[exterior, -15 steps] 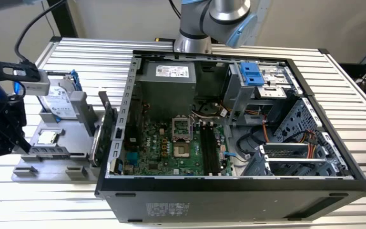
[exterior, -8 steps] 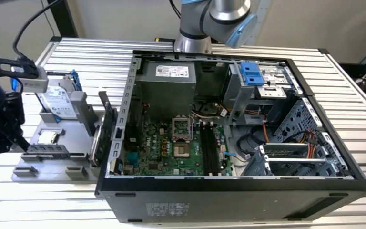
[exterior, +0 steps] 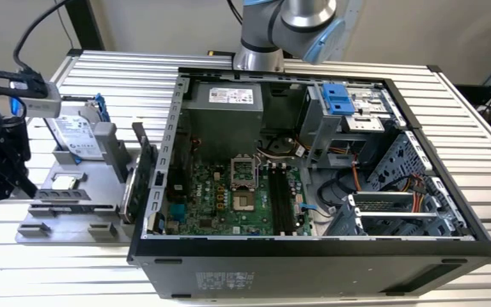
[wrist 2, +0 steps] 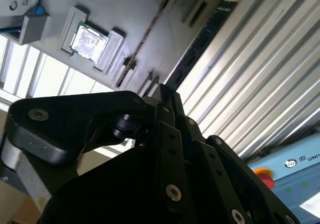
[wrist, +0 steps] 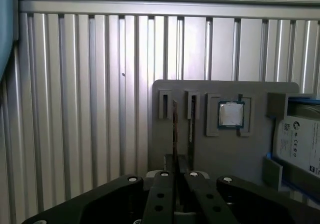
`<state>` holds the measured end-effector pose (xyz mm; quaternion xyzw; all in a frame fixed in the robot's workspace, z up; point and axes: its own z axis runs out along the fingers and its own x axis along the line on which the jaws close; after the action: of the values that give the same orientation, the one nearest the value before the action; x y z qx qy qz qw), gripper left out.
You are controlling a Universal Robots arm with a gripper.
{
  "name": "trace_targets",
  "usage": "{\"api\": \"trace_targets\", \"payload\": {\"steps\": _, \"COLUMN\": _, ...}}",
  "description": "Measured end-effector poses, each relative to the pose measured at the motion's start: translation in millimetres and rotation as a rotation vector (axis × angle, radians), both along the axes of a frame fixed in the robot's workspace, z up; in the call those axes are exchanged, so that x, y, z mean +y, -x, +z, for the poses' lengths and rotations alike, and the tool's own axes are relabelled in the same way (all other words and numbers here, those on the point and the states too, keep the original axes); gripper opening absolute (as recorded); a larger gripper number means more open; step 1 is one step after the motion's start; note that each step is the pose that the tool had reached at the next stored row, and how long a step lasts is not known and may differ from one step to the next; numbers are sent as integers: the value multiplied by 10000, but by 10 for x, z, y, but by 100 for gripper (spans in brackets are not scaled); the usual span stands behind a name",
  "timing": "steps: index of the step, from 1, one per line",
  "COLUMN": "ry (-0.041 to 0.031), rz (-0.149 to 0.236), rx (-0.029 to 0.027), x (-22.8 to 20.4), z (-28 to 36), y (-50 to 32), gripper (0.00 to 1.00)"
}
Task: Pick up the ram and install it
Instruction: 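Pick up the ram and move it above insertion slot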
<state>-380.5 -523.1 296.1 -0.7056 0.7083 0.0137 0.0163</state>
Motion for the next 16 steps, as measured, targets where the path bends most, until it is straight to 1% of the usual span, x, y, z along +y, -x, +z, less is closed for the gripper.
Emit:
{"api": "trace_targets", "payload": {"steps": 3, "ry": -30, "rz": -86, "rx": -2, "x": 0, "z": 15, "y": 0, "gripper": 0}}
{"api": "trace_targets", "payload": {"steps": 7, "ry": -70, "rz": -323, "rx": -2, "x": 0, "z": 25, "y": 0, "gripper": 0}}
{"api": "trace_targets", "payload": {"steps": 12, "ry": -75, "rz": -394, "rx": -1, "x": 0, "z": 60, "y": 0, "gripper": 0}}
{"api": "trace_targets", "payload": {"steps": 16, "ry": -76, "rz": -408, "rx": -2, "x": 0, "z": 71, "y": 0, "gripper": 0}}
